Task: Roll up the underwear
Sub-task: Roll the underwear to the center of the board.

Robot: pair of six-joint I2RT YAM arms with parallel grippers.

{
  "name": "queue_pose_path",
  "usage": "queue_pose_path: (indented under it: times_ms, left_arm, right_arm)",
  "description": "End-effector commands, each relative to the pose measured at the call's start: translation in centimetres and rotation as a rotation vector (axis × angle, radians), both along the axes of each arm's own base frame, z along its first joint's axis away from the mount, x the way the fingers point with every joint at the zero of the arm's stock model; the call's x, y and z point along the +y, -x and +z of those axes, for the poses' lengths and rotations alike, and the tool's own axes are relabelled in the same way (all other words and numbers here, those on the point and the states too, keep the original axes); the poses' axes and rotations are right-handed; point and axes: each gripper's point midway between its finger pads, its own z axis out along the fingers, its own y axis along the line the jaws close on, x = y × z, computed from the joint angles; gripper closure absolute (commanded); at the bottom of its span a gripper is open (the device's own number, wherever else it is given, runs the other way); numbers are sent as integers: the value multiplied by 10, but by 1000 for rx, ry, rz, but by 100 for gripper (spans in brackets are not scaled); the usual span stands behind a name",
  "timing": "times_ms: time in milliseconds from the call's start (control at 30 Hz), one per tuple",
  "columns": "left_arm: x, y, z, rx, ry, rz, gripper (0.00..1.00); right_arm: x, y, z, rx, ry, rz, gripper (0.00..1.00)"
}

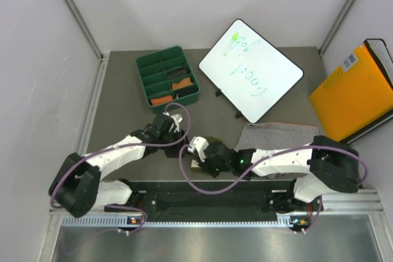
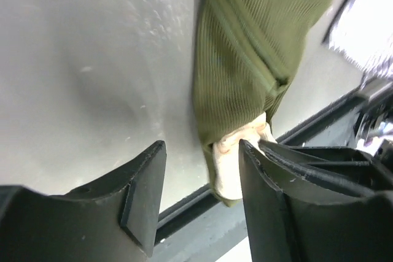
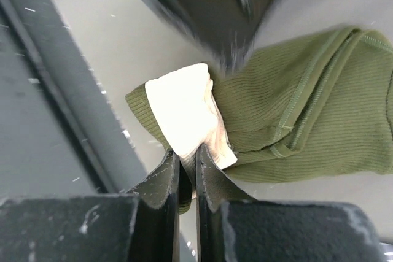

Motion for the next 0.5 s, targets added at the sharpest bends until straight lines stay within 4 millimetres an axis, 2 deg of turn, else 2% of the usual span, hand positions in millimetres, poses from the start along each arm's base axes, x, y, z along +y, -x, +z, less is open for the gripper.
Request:
queue_pose_path:
  times_ms: [0,100,133,167,233,300,467]
  left_arm:
    - [21,-21,19,-182,-30,103,45]
    - [18,-24,33,-272,31,98,46]
    - [18,-22,34,-296,49,89,46]
    - [13,-25,41,-333,90,79,46]
    - [7,-20,44,-360,146,50,45]
    - [-2,-25,56,-422,214,37,45]
    - [-14,-23,64,-479,305,-3,43]
  right_arm:
    - [2,16,21,278,-125,39,100]
    - [5,14,27,388,-173,52,100]
    - [-2,3,26,429,-170,12,100]
    - [0,6,28,478,-182,36,100]
    - [-2,-6,22,531,-174,10,100]
    - [-2,-5,15,610,-165,21,100]
    - [-3,-14,9,713,-160,-10,100]
